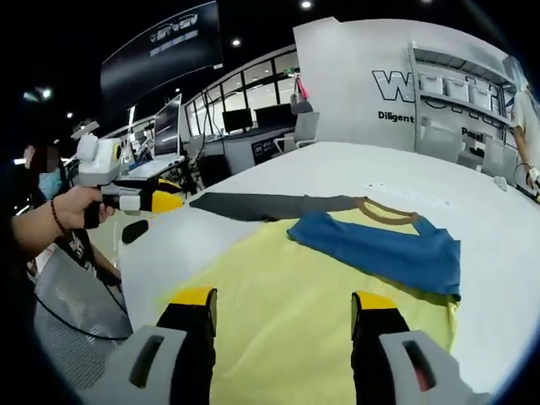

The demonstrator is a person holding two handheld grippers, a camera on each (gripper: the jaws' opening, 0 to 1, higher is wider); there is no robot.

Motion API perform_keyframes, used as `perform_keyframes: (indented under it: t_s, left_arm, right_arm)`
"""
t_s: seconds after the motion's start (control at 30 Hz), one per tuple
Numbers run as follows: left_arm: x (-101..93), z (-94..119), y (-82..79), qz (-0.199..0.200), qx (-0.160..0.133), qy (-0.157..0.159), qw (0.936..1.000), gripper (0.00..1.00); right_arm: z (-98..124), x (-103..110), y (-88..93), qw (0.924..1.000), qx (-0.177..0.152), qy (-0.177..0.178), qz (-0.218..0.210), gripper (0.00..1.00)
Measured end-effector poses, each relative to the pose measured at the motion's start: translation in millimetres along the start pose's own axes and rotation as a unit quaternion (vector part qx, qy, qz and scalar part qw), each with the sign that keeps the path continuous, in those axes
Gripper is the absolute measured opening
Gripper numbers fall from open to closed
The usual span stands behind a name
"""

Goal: Fold the garment on the visible template until the final outline fits inside the template.

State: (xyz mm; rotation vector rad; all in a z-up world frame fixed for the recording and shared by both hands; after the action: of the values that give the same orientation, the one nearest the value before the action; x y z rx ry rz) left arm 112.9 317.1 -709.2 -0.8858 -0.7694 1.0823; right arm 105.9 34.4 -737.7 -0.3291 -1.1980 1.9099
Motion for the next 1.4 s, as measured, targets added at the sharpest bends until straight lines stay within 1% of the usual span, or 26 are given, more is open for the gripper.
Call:
perform_keyframes:
  t_s: [0.03,0.1,0.3,0.33,0.37,0.4,0.47,0.6,0.63,0.67,0.7,0.73,0.8,0.83,0.93,0.97,1.0,1.1,1.17,1.2,1.27,1.37,1.4]
  left_arm:
    - [6.2,-4.5,0.8,-0.004,0.002,-0.006,1.0,0.39]
    - [12.6,-9.0,1.5,-0.008,0.001,-0.015,0.9999,0.39]
    - [34.4,-28.5,5.1,-0.025,0.007,-0.027,0.9993,0.41]
    - [40.2,-32.7,5.8,-0.031,0.006,-0.033,0.999,0.42]
    - [46.8,-36.1,7.2,-0.032,0.011,-0.041,0.9986,0.42]
    - [51.2,-38.1,7.7,-0.029,0.011,-0.047,0.9984,0.42]
    - [60.6,-44.4,8.4,-0.012,0.002,-0.054,0.9984,0.43]
    - [74.5,-55.2,13.9,0.003,0.003,-0.07,0.9975,0.43]
    - [77.8,-58.1,14.9,0.025,-0.004,-0.073,0.997,0.43]
    - [80.5,-60.9,14.2,0.047,-0.019,-0.069,0.9963,0.44]
    - [81.7,-61.5,14.3,0.05,-0.02,-0.068,0.9962,0.44]
    - [84.7,-62.4,15.2,0.047,-0.019,-0.071,0.9962,0.44]
    - [95.1,-65.9,18.7,0.017,-0.01,-0.091,0.9956,0.44]
    - [97.8,-67.6,20.6,0.016,-0.006,-0.095,0.9953,0.44]
    - [107.7,-72.1,26.5,0.029,-0.003,-0.105,0.994,0.43]
    - [115.3,-75.3,32.0,0.038,0.003,-0.114,0.9928,0.44]
    - [118.8,-76.8,34.9,0.041,0.008,-0.119,0.992,0.44]
    - [132.9,-83.1,44.3,0.04,0.021,-0.137,0.9896,0.43]
    - [142.2,-86.4,51.7,0.061,0.028,-0.146,0.9869,0.43]
    - [143.7,-86.7,52.8,0.064,0.029,-0.149,0.9864,0.42]
    - [149.5,-87.8,57.6,0.084,0.031,-0.156,0.9837,0.42]
    - [154.0,-89.3,61.7,0.094,0.031,-0.161,0.982,0.4]
    - [155.2,-89.6,63.6,0.109,0.031,-0.163,0.9801,0.4]
  right_arm:
    - [-0.3,0.5,0.5,1.0,0.0,-0.001,-0.001,0.62]
    - [-1.4,-0.2,1.7,1.0,0.003,-0.001,-0.001,0.62]
    - [-1.5,-1.1,1.1,1.0,0.001,-0.001,-0.003,0.62]
    - [-1.6,-0.9,0.8,1.0,0.0,-0.003,-0.006,0.62]
    - [-1.6,-1.0,0.7,1.0,-0.001,-0.003,-0.006,0.62]
    - [-1.7,-1.9,0.5,1.0,-0.001,-0.001,-0.006,0.62]
    - [-1.7,-3.4,0.3,1.0,-0.001,0.002,-0.003,0.62]
    - [-2.1,-3.8,0.6,1.0,0.001,0.003,-0.003,0.62]
    - [-2.3,-3.6,1.0,1.0,0.002,0.002,-0.003,0.62]
    - [-2.5,-3.3,1.2,1.0,0.002,0.002,-0.003,0.63]
    - [-2.5,-2.6,0.8,1.0,0.0,0.0,-0.002,0.63]
    - [-2.5,-1.5,0.7,1.0,0.001,-0.002,0.0,0.63]
    - [-2.8,-1.8,0.7,1.0,0.001,0.0,0.004,0.63]
    - [-3.0,-1.8,0.8,1.0,0.002,0.0,0.005,0.63]
    - [-3.2,-1.8,0.5,1.0,0.002,0.0,0.003,0.63]
    - [-3.2,-1.9,0.4,1.0,0.002,0.0,0.003,0.63]
    - [-3.2,-2.1,0.3,1.0,0.002,0.001,0.004,0.63]
    - [-2.7,-2.4,0.4,1.0,0.003,0.0,0.004,0.62]
    - [-2.0,-2.6,0.5,1.0,0.002,0.001,0.004,0.62]
    - [-1.8,-2.5,0.8,1.0,0.002,0.001,0.003,0.62]
    - [-1.0,-2.0,1.6,1.0,0.003,0.002,0.002,0.62]
    - [-0.1,-1.8,2.1,1.0,0.004,0.002,0.003,0.62]
    - [0.3,-1.9,2.3,1.0,0.004,0.002,0.004,0.62]
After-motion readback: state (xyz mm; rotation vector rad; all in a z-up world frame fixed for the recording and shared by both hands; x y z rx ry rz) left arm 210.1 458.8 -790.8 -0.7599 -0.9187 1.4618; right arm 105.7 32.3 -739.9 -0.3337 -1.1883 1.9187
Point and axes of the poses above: the point that each gripper's makers call its tool centre point, and the gripper's own axes: z roughly backward along the fingers, x roughly to its left, y roughly out of its underside, the point moved 6 cm from there along z, roughly backward along the fingers, and after that the axes turned 4 degrees about -z, right-handed, at the moved point
